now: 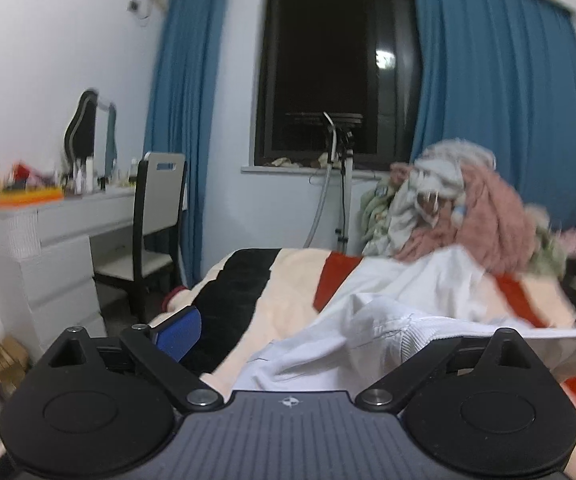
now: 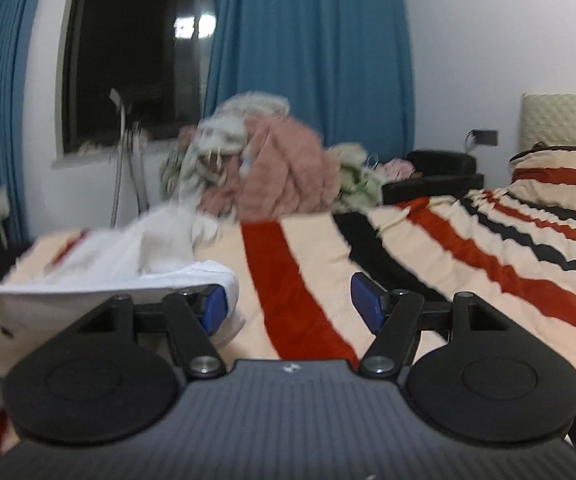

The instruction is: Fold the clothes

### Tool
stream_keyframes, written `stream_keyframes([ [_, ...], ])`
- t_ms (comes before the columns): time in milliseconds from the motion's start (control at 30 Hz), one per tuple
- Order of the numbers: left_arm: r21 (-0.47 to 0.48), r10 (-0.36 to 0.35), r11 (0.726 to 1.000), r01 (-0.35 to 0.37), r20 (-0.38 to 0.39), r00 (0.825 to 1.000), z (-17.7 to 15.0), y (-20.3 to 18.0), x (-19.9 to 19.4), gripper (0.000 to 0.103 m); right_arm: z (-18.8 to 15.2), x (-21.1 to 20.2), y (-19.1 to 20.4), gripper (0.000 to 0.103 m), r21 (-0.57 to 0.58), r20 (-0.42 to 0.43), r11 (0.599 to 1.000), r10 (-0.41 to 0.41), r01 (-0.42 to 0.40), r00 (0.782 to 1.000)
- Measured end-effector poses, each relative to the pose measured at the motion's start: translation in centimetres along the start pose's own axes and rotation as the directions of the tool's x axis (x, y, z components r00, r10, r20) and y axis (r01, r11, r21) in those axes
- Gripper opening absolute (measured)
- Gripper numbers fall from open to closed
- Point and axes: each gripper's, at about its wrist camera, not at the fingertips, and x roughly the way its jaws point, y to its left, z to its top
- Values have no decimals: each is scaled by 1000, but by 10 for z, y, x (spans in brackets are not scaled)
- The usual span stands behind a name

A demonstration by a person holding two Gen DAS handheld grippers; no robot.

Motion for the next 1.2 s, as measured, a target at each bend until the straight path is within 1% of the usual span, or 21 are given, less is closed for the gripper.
stream_keyframes([
  [33,-37,-12,999,12,15,1000,6,4,-8,98,7,-6,1,66,-5,21,1000,-6,6,1000],
  [100,-86,-3,996,7,52,999,23,10,-22,99,20,-18,2,66,-17,62,1000,-18,19,998],
  [200,-148,15,989,1,108,994,51,17,-44,99,50,-38,2,73,8,126,1000,7,-8,992],
  [267,-164,23,986,3,158,987,75,20,-61,99,80,-51,-1,73,31,172,998,40,-46,984],
  [333,-172,26,985,11,207,978,106,21,-78,99,111,-66,-1,73,28,226,997,67,-75,972],
  [400,-175,18,984,30,266,964,141,21,-98,99,151,-84,-5,73,30,290,993,101,-114,952],
  [500,-157,7,986,53,357,934,200,16,-130,100,208,-110,-15,73,48,376,984,144,-174,916],
  [533,-158,8,986,56,375,927,221,13,-142,101,229,-118,-19,73,51,397,979,159,-195,904],
  [567,-168,2,983,68,386,923,242,12,-153,101,252,-127,-23,73,58,417,973,179,-222,891],
  [600,-174,-12,981,90,404,914,264,10,-164,102,273,-135,-28,73,66,435,966,197,-249,879],
  [667,-177,-34,976,124,441,897,305,4,-185,103,315,-151,-35,73,60,476,961,211,-271,854],
  [733,-173,-53,973,150,469,882,342,-3,-201,103,354,-162,-39,77,36,515,963,210,-266,831],
  [800,-165,-84,969,184,482,872,373,-9,-209,103,388,-168,-42,77,21,537,962,219,-272,815],
  [833,-160,-99,966,201,488,867,389,-12,-213,103,398,-164,-43,77,12,536,963,221,-270,815],
  [900,-140,-117,967,212,493,862,412,-22,-210,103,418,-156,-43,78,-6,534,965,226,-263,815],
  [933,-125,-128,969,215,491,862,420,-28,-206,103,429,-151,-43,78,-15,532,965,228,-260,815],
  [967,-111,-137,970,215,482,865,426,-33,-197,103,439,-147,-43,78,-24,531,966,230,-257,816],
  [1033,-95,-142,974,206,451,881,429,-43,-172,103,459,-139,-44,78,-42,528,967,234,-250,816],
  [1067,-88,-141,976,197,429,892,426,-49,-155,103,459,-127,-42,79,-51,515,969,233,-242,825],
  [1133,-79,-139,980,181,380,915,411,-61,-111,103,451,-97,-36,86,-70,485,975,217,-210,847],
  [1200,-73,-139,983,171,328,935,391,-71,-62,103,433,-59,-25,86,-97,443,979,205,-181,873],
])
